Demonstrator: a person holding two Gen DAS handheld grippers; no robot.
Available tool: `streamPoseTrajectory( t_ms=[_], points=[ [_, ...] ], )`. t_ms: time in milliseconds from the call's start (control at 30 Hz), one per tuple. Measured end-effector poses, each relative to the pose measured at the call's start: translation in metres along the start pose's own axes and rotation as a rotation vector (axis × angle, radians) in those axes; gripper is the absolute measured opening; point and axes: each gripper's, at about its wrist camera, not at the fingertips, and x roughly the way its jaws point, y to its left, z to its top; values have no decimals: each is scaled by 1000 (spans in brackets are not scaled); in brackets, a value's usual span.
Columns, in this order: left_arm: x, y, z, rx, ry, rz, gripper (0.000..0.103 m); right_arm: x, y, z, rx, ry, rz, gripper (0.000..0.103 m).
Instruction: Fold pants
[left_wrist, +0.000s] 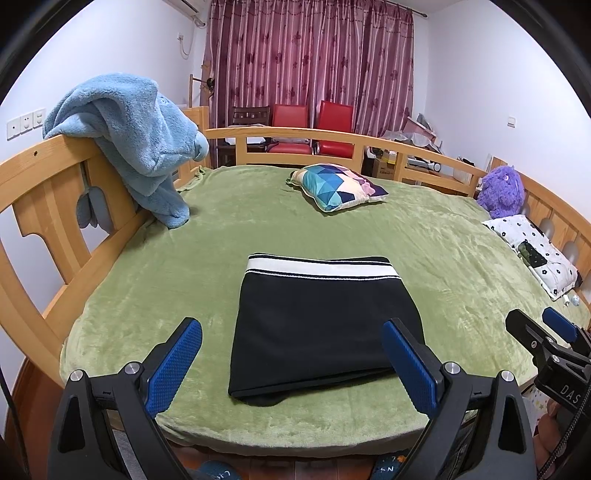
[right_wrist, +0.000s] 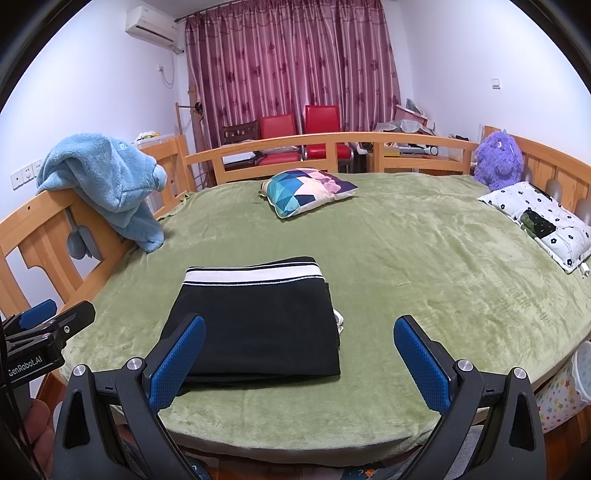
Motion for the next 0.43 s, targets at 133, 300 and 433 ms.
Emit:
streamPoseTrajectory(
  t_ms=[133,300,433],
  points=[
    [0,-1,-1,-1,-1,0,99,0,0,0,-1,0,-1,101],
    [-1,-1,-1,-4,0,3,99,0,2,0,-2,1,1,101],
    [-3,-1,-2,-4,-4,2,99,1,5,-1,-3,0,3,100]
  ],
)
